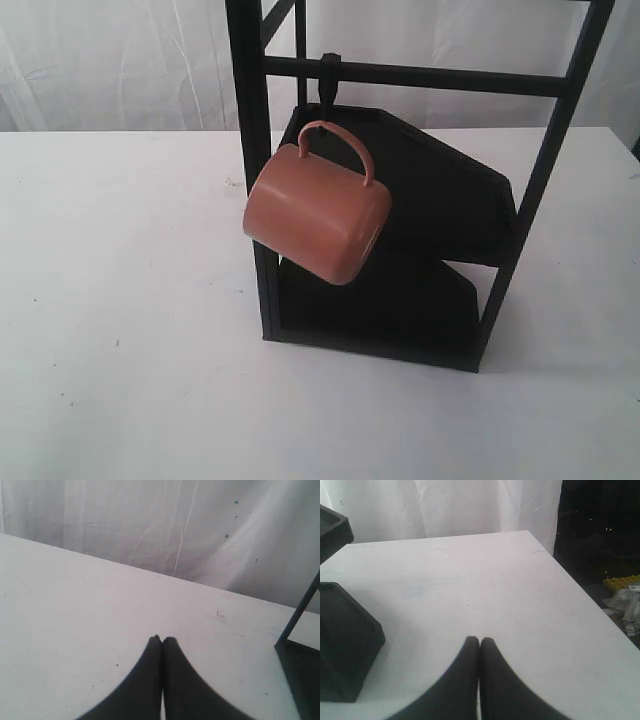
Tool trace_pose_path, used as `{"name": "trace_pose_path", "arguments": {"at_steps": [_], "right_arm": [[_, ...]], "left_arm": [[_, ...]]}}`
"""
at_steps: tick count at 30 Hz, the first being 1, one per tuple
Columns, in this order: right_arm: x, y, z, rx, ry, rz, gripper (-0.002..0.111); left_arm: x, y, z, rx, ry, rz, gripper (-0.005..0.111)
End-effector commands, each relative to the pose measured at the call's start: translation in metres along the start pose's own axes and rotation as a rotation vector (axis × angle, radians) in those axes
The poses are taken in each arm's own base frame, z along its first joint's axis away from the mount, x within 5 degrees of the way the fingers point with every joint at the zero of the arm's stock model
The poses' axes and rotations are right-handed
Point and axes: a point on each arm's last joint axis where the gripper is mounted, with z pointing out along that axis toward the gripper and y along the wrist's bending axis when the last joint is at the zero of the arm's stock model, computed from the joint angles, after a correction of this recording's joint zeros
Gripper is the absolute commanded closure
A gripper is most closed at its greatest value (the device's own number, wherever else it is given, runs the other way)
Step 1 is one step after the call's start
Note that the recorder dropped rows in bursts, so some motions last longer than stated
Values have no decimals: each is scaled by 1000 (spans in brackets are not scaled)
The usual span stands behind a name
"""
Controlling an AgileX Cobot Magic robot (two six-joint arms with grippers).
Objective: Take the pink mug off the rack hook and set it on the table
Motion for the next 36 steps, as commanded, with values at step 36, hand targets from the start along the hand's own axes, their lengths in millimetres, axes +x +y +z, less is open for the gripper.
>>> {"name": "trace_pose_path", "arguments": {"at_steps": [36], "right_arm": [[0,0,0,-6,-10,-13,108]], "left_arm": [[-61,-23,34,59,268,594,107]]}}
